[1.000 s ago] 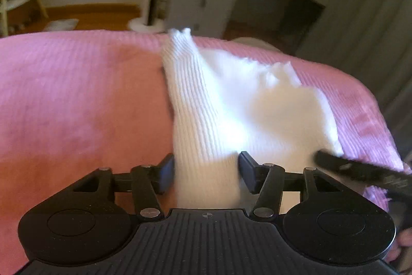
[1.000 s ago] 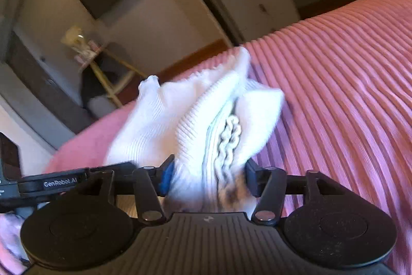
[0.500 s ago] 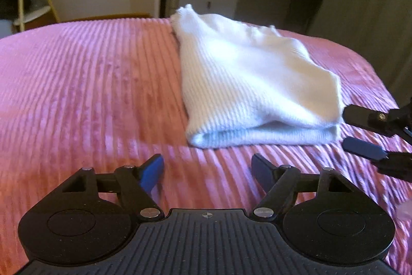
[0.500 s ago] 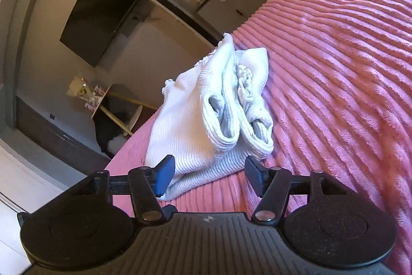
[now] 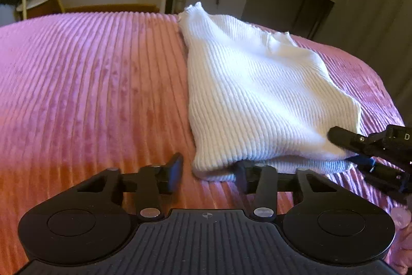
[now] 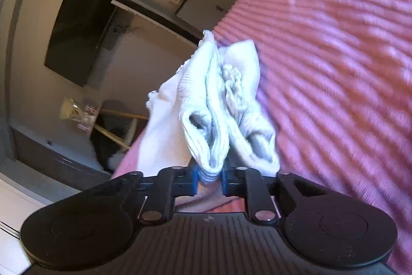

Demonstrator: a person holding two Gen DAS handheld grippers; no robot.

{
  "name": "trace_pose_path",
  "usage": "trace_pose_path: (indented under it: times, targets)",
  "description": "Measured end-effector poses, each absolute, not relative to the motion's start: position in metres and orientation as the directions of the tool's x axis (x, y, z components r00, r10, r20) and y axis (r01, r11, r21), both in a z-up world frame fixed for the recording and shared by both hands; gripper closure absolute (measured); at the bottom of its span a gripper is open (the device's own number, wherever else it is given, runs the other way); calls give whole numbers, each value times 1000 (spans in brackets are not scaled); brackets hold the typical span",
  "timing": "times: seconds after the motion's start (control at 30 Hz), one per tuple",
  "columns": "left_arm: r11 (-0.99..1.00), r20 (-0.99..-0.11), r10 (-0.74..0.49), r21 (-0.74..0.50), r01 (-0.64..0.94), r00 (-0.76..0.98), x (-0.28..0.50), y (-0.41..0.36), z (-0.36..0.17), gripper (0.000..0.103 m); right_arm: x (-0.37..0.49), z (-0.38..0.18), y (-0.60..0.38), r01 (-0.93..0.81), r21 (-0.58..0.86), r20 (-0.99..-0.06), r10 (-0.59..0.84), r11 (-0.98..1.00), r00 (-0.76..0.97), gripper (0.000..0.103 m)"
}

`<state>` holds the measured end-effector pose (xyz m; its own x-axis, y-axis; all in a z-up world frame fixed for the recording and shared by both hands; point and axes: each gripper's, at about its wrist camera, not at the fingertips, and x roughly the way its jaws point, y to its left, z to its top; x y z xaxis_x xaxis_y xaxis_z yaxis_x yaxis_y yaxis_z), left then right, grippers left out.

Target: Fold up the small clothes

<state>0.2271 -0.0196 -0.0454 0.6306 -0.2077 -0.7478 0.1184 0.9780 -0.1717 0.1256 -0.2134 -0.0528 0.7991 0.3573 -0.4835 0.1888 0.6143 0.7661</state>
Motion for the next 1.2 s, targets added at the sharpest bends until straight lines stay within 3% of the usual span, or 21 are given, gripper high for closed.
trace_pose_path:
  times: [0.1,0.33,0.47,0.73,0.9,1.03,1.1,1.2]
  targets:
    - [973,-755,-229,-191,128,614,228,-18,-41,79,120,-38,-208,166,676,-489,269,718,830,90]
    - [980,-779,-198,-146,136,595,227,-24,-34,81,117,-32,-191,193,459,-572,122,867,811,89]
    - [986,-792,-167,-118,121,587,222,-15,-31,78,118,-35,-194,217,444,-635,134,870,761,68]
    - [989,-698,-150,-112,100,700,212,3,6,72,100,17,-176,132,285,-497,28,949,867,68]
    - [985,-704,-166,-89,145,690,246,-24,2,70,135,21,-141,4,166,-491,79,986,867,83]
    - [984,-710,-158,-51,173,686,264,-43,-17,68,166,11,-133,-18,103,-520,69,995,851,87]
    - [976,-715,-138,21,219,685,268,-54,-29,67,178,0,-134,-19,41,-546,39,999,837,95]
    - [926,-687,-133,170,336,714,264,-74,-41,63,187,-31,-142,-47,-65,-571,1,997,821,98]
